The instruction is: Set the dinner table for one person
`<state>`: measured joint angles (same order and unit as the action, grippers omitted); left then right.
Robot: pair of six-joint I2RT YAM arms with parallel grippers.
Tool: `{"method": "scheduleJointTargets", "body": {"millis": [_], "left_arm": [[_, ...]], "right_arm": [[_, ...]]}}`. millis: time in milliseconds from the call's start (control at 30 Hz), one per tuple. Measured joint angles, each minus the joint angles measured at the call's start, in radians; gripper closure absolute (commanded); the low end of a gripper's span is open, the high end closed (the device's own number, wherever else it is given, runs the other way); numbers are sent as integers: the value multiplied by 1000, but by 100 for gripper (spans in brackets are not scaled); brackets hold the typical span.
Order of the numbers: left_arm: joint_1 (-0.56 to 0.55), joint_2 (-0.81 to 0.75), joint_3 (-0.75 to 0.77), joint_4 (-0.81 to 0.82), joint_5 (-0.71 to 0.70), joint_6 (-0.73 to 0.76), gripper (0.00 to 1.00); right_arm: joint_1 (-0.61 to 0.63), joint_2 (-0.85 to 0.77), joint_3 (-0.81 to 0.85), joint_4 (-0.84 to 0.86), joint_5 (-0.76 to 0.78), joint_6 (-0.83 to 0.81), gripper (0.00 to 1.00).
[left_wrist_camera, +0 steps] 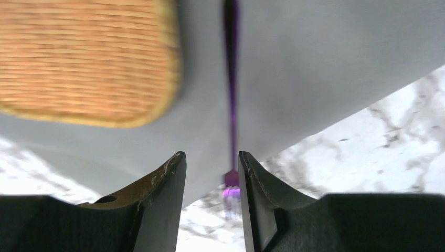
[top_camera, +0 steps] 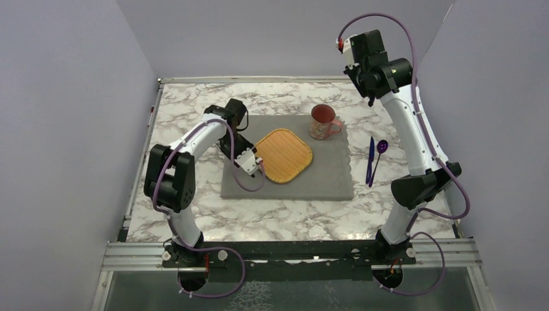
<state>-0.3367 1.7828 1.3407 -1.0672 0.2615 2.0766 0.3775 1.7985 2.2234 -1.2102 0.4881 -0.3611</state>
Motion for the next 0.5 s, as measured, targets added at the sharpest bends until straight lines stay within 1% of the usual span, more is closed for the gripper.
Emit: {"method": "scheduleJointTargets", "body": {"millis": [67, 100, 133, 200, 233, 300, 333, 367, 400, 500], "left_arm": [[-24, 1, 64, -27, 21, 0, 53], [-44, 7, 124, -42, 35, -14, 52], [-60, 14, 175, -55, 44, -42, 50], [-88, 44, 312, -68, 66, -158, 46], [-104, 75, 405, -74, 73, -261, 40], [-119, 121, 534, -69, 84, -425, 38], [-122, 149, 596, -71, 82, -531, 38], [-122, 165, 631, -71, 80, -605, 38], [-121, 190, 669, -78, 68, -711, 38], [-115, 236, 702, -115, 28, -931, 39]], "right_arm": [[0, -2, 0, 8, -2, -3, 74], [0, -2, 0, 11, -3, -6, 74], [0, -3, 0, 14, -4, -7, 74], [0, -5, 0, 20, -8, -11, 74], [0, -6, 0, 24, -10, -15, 74], [0, -8, 0, 34, -12, -20, 74], [0, -9, 0, 39, -15, -23, 74], [0, -11, 0, 42, -19, -26, 74], [0, -11, 0, 43, -23, -27, 74], [0, -13, 0, 48, -34, -33, 74]]}}
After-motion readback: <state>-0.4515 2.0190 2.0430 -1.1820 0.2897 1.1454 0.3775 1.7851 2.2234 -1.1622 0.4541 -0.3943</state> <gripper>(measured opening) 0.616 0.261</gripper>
